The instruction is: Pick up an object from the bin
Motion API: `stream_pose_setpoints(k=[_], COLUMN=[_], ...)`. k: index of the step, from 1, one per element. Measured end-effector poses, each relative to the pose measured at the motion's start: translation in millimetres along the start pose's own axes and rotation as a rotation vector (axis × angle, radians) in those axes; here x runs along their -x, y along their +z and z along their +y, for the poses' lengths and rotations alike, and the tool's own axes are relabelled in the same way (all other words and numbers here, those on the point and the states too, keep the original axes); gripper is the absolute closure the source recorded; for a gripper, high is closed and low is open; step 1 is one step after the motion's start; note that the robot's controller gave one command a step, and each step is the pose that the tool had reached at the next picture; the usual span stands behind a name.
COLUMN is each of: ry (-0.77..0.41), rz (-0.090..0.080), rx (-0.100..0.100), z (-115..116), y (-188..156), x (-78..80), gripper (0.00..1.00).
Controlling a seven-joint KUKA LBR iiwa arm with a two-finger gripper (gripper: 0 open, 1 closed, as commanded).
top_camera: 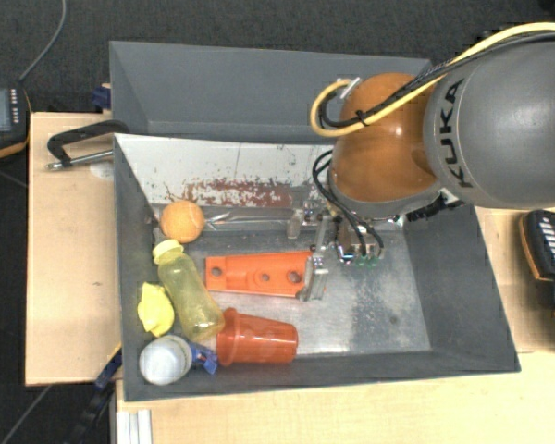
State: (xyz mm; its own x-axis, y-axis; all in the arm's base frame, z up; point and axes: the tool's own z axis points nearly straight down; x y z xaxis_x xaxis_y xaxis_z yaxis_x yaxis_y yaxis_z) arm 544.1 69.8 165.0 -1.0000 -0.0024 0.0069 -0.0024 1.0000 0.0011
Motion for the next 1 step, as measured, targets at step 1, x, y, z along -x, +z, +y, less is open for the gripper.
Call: stream_pose_setpoints(k=[1], ry=[0.001], rz=[-0.008], rx=[0.001], z=[-0.3], y=[-4.8], x=[1.6], gripper=[0.00])
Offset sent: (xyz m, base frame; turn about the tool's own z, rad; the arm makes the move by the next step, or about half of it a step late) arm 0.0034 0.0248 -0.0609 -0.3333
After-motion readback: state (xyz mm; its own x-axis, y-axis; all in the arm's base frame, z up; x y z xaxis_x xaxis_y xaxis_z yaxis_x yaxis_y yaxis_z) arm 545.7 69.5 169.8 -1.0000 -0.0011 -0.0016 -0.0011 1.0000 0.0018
